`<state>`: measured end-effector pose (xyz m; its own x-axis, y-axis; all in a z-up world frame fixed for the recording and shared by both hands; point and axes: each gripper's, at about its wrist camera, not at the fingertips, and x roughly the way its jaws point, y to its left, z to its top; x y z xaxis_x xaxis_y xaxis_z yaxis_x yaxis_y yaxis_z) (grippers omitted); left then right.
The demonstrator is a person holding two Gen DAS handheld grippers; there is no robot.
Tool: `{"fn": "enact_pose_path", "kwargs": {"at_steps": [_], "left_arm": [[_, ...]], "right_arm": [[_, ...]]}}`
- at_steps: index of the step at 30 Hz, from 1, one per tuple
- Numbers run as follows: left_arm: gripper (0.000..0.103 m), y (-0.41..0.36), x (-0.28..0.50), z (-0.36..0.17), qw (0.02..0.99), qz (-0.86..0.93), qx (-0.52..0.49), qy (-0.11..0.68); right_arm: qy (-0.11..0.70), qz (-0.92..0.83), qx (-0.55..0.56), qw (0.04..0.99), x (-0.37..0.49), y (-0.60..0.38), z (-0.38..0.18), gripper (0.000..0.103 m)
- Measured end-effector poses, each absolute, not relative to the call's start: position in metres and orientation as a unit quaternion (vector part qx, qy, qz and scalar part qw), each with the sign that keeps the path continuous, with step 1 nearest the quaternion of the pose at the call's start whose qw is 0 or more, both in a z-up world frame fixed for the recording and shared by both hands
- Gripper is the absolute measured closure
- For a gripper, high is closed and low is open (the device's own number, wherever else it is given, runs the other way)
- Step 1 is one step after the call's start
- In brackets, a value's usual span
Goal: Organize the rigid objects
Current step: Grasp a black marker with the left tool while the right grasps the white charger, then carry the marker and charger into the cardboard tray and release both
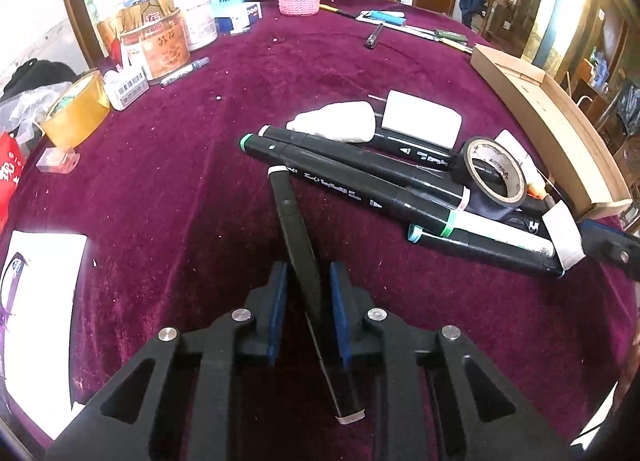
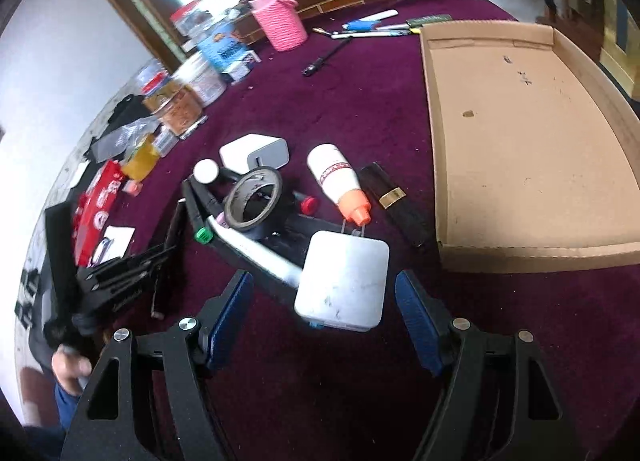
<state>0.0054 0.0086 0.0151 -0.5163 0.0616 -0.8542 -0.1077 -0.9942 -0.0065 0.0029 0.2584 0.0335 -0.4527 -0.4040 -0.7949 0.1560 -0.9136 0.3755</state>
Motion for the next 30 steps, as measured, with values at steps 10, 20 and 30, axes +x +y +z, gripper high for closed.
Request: {"fn": "enact_pose_path", "kwargs": {"at_steps": [10, 20, 30], "left_arm": [[0.085, 0.005, 0.009, 0.015, 0.064, 0.874, -0.481, 0.014], [0.091, 0.009, 0.024, 0.04, 0.112, 0.883, -0.456, -0.025], [0.091, 0.058, 0.019, 0.077, 0.165, 0.889, -0.427, -0.01]], "right_arm": [[-0.137, -0.838, 0.508, 0.146, 0.0, 0.258, 0.017, 0.062], [-0.142, -0.856, 0.454, 0.203, 0.023, 0.266, 0.045, 0.063], [-0.143, -0.877, 0.414, 0.199, 0.016, 0.281, 0.075, 0.063]]}}
